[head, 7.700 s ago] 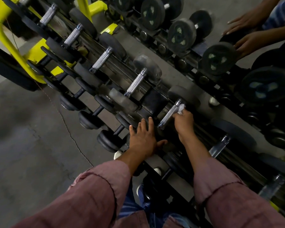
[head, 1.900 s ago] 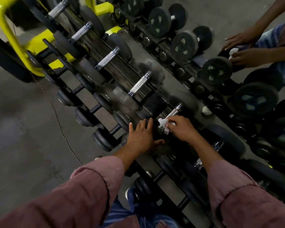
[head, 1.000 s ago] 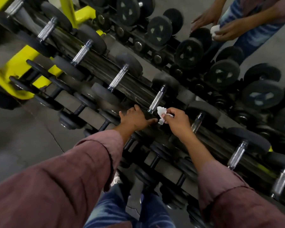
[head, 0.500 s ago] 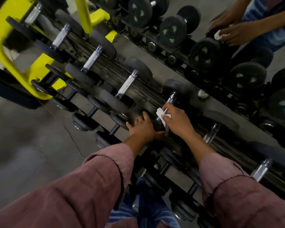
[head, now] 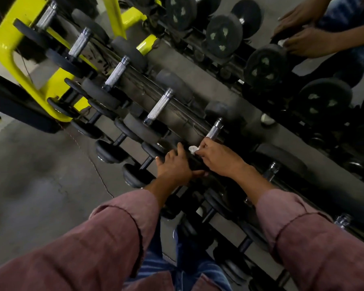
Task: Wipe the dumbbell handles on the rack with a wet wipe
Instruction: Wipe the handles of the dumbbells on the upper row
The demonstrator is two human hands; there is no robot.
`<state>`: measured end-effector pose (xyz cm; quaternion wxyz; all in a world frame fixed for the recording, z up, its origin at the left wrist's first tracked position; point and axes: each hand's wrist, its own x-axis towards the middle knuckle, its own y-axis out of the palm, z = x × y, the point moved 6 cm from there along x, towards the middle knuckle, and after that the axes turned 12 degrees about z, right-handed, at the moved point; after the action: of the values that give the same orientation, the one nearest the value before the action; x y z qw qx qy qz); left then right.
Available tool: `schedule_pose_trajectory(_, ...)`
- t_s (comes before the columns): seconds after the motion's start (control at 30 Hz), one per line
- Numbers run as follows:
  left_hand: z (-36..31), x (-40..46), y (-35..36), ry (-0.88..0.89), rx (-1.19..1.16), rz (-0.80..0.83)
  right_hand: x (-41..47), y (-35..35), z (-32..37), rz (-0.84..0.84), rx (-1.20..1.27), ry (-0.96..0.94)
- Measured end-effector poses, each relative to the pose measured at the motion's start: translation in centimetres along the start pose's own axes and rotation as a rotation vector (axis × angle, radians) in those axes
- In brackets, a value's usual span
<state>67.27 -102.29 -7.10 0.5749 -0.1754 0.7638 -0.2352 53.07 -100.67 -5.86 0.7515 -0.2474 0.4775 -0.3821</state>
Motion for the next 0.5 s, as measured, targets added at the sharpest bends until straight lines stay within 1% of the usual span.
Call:
schedule_pose_trajectory(0.07,0.0,-0.1,0.1,0.008,0.012,-0.004,-0.1,-0.1,-0.7,-0.025,-0.007,0.050)
schedule_pose_trajectory(0.17,-0.1,-0.2,-0.1,0.024,0.039,-0.009,0.0,-0.8,-1.2,-0.134,-0.078,0.110)
schedule_pose_trajectory(0.23,-0.1,-0.1,-0.2,0.034,0.043,0.002,-0.2,-1.6,-1.7,-0.205,-0.023,0.181)
schedule_pose_trajectory(0.3,-0.1,-0.2,-0.2,0.040,0.043,0.005,-0.2,-1.9,-1.5,-0.246,-0.055,0.232)
schedule_pose_trajectory(0.37,-0.1,-0.2,-0.2,0.046,0.043,0.014,0.0,-1.8,-1.0,-0.231,-0.122,0.242)
schedule_pose_trajectory(0.4,0.0,-0.1,-0.1,0.050,0.041,0.019,0.2,-1.6,-0.6,-0.195,-0.126,0.237)
schedule_pose_trajectory(0.5,0.0,0.1,-0.1,0.057,0.023,0.017,0.7,-0.6,0.6,-0.038,-0.103,0.133)
